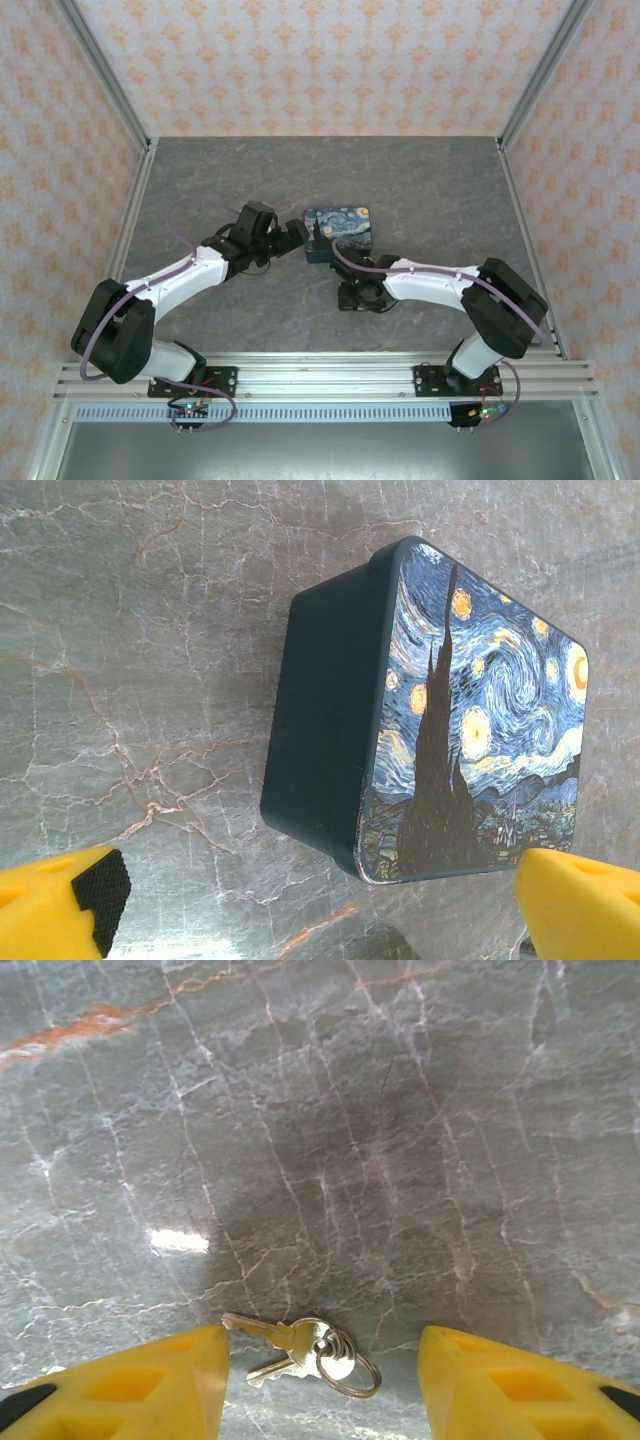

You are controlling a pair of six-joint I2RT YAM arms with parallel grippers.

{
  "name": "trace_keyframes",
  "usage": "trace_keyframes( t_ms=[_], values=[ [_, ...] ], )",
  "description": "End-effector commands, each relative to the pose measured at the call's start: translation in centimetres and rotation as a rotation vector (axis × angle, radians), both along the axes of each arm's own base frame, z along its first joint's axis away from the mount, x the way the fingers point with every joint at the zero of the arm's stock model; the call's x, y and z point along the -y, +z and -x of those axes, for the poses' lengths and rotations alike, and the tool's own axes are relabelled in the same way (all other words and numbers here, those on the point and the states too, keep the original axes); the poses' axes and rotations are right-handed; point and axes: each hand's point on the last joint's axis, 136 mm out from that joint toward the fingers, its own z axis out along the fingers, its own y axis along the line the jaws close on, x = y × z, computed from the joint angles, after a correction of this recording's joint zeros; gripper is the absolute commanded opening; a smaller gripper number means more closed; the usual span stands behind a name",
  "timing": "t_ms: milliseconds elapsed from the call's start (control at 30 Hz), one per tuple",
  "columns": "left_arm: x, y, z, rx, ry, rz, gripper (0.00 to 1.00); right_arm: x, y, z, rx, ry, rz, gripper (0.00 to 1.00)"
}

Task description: Unlock a padlock with a key

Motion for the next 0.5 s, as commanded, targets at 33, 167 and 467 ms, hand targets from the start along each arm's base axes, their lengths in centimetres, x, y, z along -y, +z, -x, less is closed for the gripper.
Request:
trace_keyframes(
  t_ms=[33,167,467],
  values=[
    [0.4,0.7,-0.6,0.026,0.011,0.017,1.00,0.1,-0.5,0.1,-0.016,0.025,0.042,0.52],
    [0.5,0.6,-0.7,0.024,0.009,0.016,1.00,-0.1,-0.8,0.1,-0.018,0.037,0.058,0.50],
    [0.5,0.5,-0.8,0.023,0.009,0.017,1.00,-0.7,-1.8,1.0,-0.039,0.108,0.139,0.47]
  ],
)
